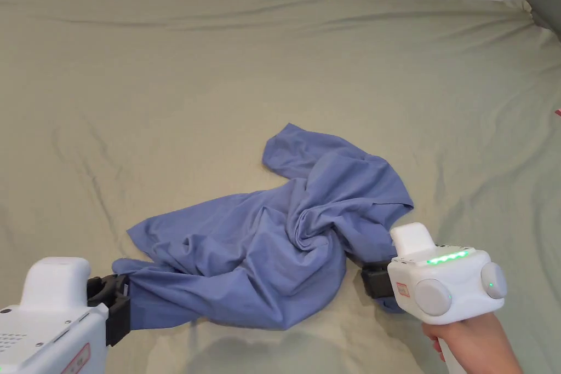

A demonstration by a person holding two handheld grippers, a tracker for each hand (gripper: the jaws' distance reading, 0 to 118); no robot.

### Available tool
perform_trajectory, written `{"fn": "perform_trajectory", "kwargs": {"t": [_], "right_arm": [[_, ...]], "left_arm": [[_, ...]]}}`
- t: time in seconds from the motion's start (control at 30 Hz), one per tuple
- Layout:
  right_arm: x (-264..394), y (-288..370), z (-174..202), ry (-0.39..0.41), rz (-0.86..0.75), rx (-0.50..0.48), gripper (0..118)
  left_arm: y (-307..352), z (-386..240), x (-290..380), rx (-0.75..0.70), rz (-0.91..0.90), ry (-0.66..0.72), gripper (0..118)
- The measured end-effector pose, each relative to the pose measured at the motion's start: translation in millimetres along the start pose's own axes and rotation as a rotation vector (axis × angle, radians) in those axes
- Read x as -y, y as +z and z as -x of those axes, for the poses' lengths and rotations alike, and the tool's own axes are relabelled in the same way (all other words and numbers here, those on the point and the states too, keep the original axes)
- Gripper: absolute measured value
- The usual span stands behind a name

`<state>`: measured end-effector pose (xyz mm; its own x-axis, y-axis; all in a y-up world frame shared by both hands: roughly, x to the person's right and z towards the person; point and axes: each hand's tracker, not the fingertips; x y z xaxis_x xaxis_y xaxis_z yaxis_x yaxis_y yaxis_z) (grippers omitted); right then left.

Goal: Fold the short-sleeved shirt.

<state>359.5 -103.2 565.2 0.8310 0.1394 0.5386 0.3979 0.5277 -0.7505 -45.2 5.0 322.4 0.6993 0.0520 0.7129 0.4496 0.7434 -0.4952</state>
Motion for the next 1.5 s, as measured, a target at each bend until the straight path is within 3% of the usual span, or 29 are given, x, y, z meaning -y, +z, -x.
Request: {"fn": "perform_trajectory", "kwargs": {"t": [0.07, 0.1, 0.13, 0.17, 0.3, 0.4, 0.53, 0.77, 1.07, 1.5], "right_arm": [[4, -6, 5, 0.009, -0.015, -0.068, 59], [5, -6, 5, 0.02, -0.043, 0.018, 57], [2, -3, 4, 0.019, -0.034, -0.017, 45], [0, 1, 3, 0.006, -0.043, -0.03, 9], [-3, 35, -19, -0.147, -0.133, -0.09, 10], [-6, 75, -36, -0.161, -0.23, -0.088, 10], [-10, 139, -63, -0.246, -0.353, -0.113, 10], [-14, 270, -78, -0.315, -0.623, -0.094, 10], [-33, 385, -93, -0.296, -0.861, -0.033, 10], [-113, 426, -128, -0.22, -0.931, 0.065, 10]], "left_arm": [[2, 5, 4, -0.021, -0.004, -0.003, 4], [0, 6, 6, -0.024, -0.002, -0.006, 4], [-3, 9, 8, -0.025, 0.007, -0.005, 4], [-4, 12, 10, -0.025, 0.015, 0.002, 4], [5, 26, 8, -0.041, -0.026, 0.073, 4], [22, 33, -12, -0.049, -0.111, 0.079, 4], [54, 43, -46, -0.066, -0.244, 0.094, 4], [119, 57, -113, -0.097, -0.471, 0.119, 4], [197, 50, -183, -0.076, -0.7, 0.095, 4], [223, 36, -269, -0.092, -0.813, 0.026, 4]]}}
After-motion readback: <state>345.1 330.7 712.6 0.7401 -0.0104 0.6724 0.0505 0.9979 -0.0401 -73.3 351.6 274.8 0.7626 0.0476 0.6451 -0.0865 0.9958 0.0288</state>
